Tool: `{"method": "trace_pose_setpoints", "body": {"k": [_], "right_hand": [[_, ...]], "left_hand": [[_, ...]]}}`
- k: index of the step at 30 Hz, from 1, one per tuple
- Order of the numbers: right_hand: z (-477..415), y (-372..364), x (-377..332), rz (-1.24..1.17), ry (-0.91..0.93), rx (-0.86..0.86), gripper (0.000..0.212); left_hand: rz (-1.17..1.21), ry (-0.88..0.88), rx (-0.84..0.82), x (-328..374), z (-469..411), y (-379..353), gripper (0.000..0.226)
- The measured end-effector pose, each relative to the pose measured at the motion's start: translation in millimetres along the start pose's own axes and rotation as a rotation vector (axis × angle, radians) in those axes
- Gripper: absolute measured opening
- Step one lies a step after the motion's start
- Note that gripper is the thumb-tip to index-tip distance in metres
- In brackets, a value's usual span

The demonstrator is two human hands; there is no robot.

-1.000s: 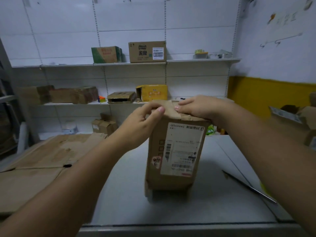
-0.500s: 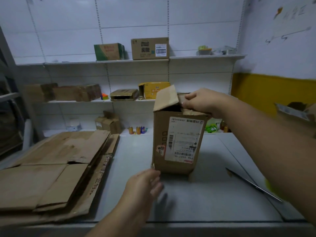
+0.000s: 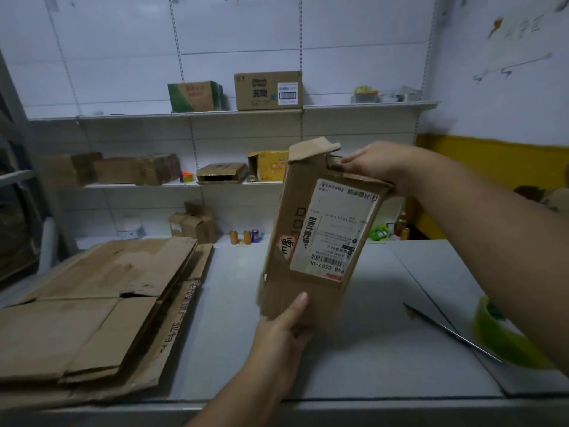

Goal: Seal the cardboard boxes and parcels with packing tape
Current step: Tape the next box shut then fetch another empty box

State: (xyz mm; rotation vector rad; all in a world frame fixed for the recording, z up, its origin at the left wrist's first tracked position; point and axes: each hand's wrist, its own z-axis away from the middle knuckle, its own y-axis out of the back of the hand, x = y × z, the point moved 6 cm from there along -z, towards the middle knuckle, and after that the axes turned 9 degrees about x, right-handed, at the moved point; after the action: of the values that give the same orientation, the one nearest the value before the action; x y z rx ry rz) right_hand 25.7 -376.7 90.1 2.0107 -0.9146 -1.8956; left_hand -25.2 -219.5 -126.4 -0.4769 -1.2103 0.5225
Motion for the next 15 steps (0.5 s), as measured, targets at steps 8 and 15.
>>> {"method": "trace_pose_setpoints", "body": {"k": [8,15], "right_hand": [[-6.5,-36.8,12.2,0.202,0.021,-0.081,0.024],[-13.6,-50.2,20.0,0.265,0.093,-0.140,0.021]], "left_hand": [[0.139,0.223,0.116,-21.2,29.4,-5.2,0.025],[0.136,0.210,0.035,0.3,20.6,24.7,0.049]]}}
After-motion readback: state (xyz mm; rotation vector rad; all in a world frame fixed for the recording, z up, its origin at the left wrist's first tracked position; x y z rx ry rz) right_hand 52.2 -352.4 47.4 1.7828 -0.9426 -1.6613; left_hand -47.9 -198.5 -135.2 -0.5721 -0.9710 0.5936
